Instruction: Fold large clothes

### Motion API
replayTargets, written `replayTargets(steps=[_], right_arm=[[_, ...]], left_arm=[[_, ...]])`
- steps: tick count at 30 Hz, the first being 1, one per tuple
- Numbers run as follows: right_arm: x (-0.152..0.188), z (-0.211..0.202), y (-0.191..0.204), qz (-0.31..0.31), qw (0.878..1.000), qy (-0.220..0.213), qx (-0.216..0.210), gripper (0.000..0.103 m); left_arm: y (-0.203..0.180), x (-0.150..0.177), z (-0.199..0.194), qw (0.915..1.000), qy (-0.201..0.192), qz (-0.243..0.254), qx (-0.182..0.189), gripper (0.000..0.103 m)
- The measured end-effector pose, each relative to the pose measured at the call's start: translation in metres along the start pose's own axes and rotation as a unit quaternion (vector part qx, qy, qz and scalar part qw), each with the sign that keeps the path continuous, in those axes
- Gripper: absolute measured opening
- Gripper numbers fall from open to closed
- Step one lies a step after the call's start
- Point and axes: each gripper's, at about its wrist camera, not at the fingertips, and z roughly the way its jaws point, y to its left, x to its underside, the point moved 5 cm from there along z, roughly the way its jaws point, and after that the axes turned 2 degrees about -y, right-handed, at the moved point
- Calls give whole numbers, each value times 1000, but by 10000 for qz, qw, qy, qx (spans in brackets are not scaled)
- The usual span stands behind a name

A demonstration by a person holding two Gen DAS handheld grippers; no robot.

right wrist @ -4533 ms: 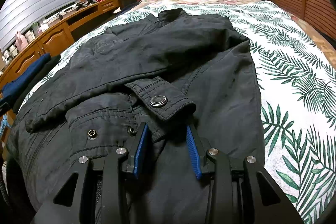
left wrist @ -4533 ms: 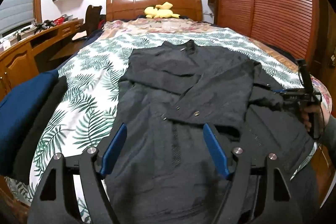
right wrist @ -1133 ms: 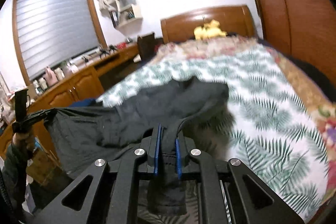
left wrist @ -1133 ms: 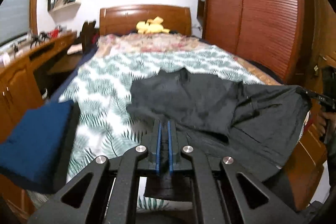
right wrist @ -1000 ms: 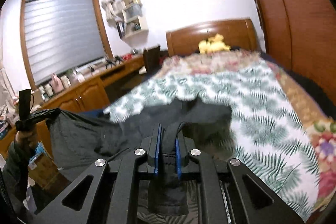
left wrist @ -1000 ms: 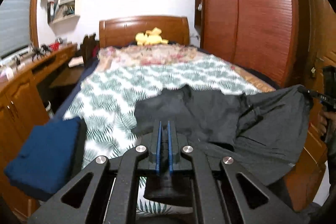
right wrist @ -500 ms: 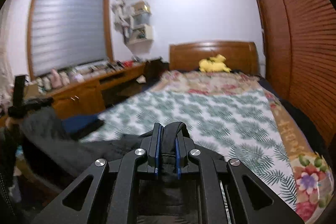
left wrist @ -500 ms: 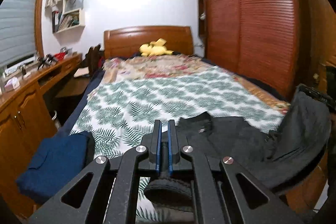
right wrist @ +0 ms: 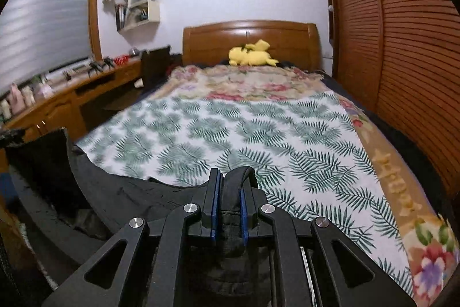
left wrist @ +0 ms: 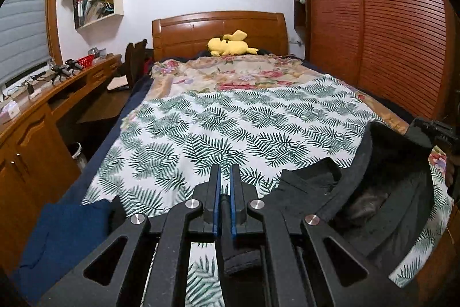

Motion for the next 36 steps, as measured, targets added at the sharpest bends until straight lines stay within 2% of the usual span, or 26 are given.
replayTargets(steps=[3,5,7,9,11,12,13,14,16,19,22,28,36], right_arm=[[5,23,5,-37,9997,210,104,13],[7,37,6,-11,9994,328,145,13],[12,49,4,13,9986,493,171,14],[16,67,9,-118,9972,706,223,18],[21,72,17,-482,9938,942,328,23],[23,73,20,-586,9922,1026,397,25],[23,73,21,-649,9909,1085,469,34],[22,71,20,-679,9902,1106,519,46],[17,66,20,-749,9893,1042,697,58],[11,61,24,-832,9887,1008,735,64],[9,56,31,-953,9872,1095,666,64],[8,57,57,-888,9900,1058,284,64],[22,70,106,-906,9900,1059,-215,64]], left_arm=[[-1,3,21,9999,120,-56,19,7],[-1,4,27,9999,22,-1,-158,7],[-4,8,29,10000,2,8,-76,7],[-6,15,34,10000,51,-15,33,18],[-10,24,39,9999,85,2,67,46],[-13,28,40,9999,79,14,105,49],[-17,37,42,9998,98,29,146,55],[-19,41,45,9998,121,33,183,61],[-25,52,49,9995,133,-23,299,66],[-33,71,58,9983,214,-122,519,67],[-38,85,62,9979,261,-100,588,67],[-33,100,63,9963,179,-324,779,67],[-14,114,56,9960,243,-258,823,67]])
